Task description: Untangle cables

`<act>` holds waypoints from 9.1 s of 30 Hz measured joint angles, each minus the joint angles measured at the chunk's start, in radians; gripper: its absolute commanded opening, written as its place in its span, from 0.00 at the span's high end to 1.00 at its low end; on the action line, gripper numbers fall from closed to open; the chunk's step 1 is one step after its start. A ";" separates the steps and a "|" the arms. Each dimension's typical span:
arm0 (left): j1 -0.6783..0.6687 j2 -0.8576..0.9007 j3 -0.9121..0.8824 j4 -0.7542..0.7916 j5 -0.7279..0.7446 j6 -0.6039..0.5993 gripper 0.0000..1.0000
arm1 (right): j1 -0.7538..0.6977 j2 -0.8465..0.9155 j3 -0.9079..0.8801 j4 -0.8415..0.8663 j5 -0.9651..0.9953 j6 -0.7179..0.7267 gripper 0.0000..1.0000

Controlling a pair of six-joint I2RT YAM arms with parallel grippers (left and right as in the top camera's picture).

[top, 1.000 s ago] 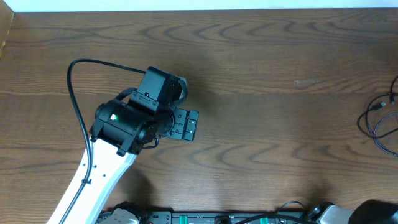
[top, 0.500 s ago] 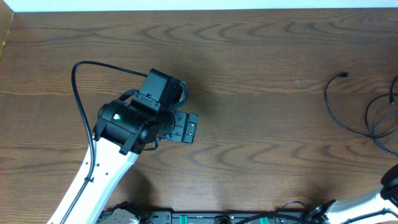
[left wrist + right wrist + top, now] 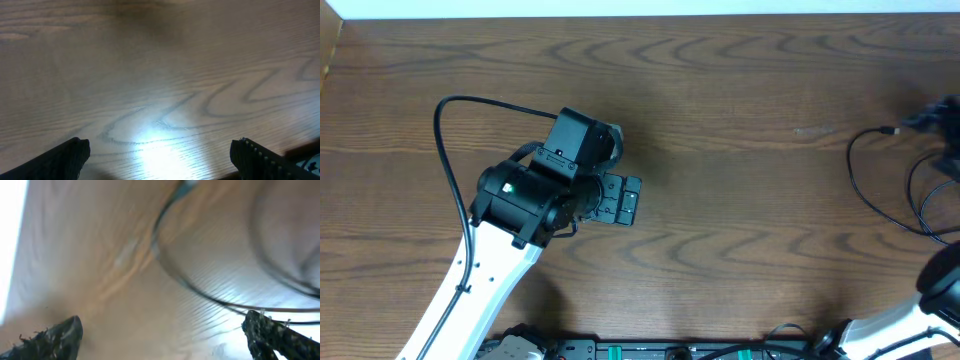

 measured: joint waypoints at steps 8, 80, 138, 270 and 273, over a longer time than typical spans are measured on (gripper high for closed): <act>0.000 0.000 0.000 -0.008 0.021 0.000 0.04 | 0.297 0.000 -0.045 0.092 0.371 -0.074 0.12; 0.000 -0.003 -0.012 0.000 0.038 0.013 0.05 | -0.219 0.070 0.478 -0.173 0.005 0.032 0.01; 0.000 -0.772 -0.015 -0.155 -0.344 -0.087 0.04 | 0.489 -1.423 0.460 -0.505 0.124 -0.355 0.01; 0.000 -0.806 -0.676 0.552 -0.277 -0.243 0.04 | 0.657 -1.848 -1.602 0.979 0.469 -0.155 0.01; 0.000 -0.798 -0.770 0.718 -0.304 -0.200 0.04 | 0.657 -1.848 -1.602 0.979 0.469 -0.155 0.01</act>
